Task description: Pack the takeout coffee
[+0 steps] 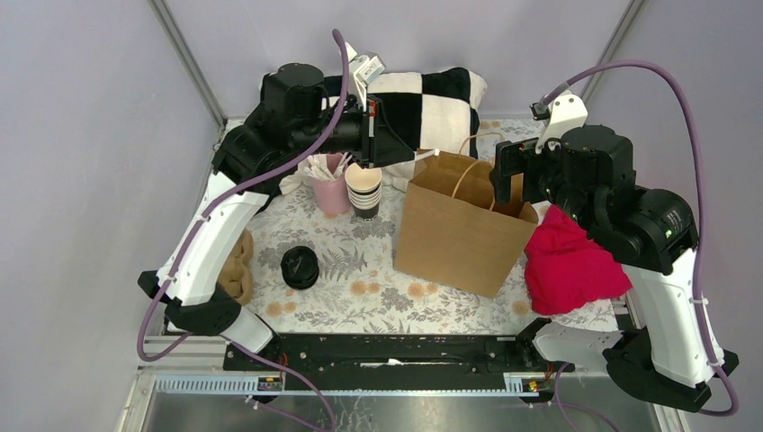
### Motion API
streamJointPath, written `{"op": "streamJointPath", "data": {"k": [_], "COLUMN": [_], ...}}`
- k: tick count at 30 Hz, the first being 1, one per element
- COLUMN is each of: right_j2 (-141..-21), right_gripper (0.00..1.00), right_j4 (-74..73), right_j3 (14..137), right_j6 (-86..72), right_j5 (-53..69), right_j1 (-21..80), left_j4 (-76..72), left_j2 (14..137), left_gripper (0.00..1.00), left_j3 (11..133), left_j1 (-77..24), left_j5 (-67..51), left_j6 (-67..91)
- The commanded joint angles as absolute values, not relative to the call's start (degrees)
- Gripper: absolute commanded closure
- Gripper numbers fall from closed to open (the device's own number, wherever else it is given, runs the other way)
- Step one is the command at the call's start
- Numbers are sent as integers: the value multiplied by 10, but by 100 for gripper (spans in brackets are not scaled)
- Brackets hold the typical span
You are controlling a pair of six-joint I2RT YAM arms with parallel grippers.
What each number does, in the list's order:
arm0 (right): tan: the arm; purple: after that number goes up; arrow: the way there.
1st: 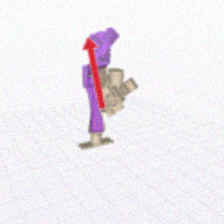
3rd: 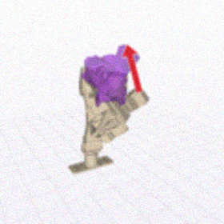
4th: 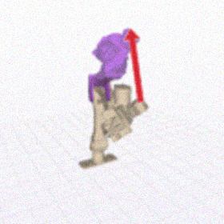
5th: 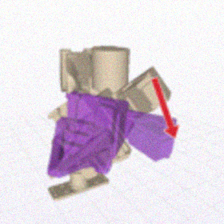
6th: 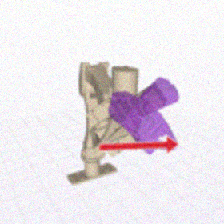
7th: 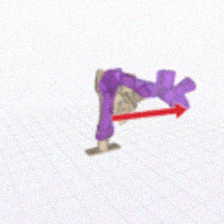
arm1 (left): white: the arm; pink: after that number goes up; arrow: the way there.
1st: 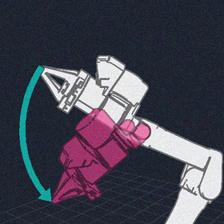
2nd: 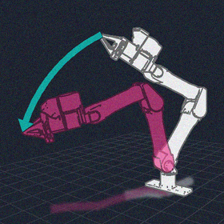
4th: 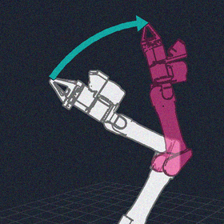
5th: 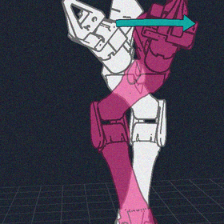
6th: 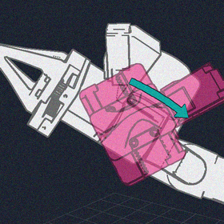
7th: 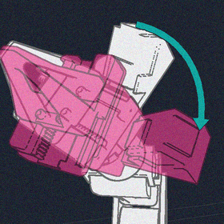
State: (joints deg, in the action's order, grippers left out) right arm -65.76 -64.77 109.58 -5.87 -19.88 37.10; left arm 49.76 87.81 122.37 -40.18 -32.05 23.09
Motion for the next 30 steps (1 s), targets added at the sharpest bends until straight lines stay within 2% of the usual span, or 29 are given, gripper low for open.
{"op": "streamJointPath", "data": {"k": [1,30], "right_j2": [-651,-656], "right_gripper": [0,0], "right_j4": [-632,-629], "right_j3": [1098,1092], "right_j6": [-60,-63], "right_j5": [-202,-181], "right_j1": [370,371], "left_j4": [477,504], "left_j2": [862,794], "left_gripper": [100,100], "left_j3": [1222,1197], "left_j1": [-403,-403], "left_j5": [-309,-277], "left_j6": [213,186]}}
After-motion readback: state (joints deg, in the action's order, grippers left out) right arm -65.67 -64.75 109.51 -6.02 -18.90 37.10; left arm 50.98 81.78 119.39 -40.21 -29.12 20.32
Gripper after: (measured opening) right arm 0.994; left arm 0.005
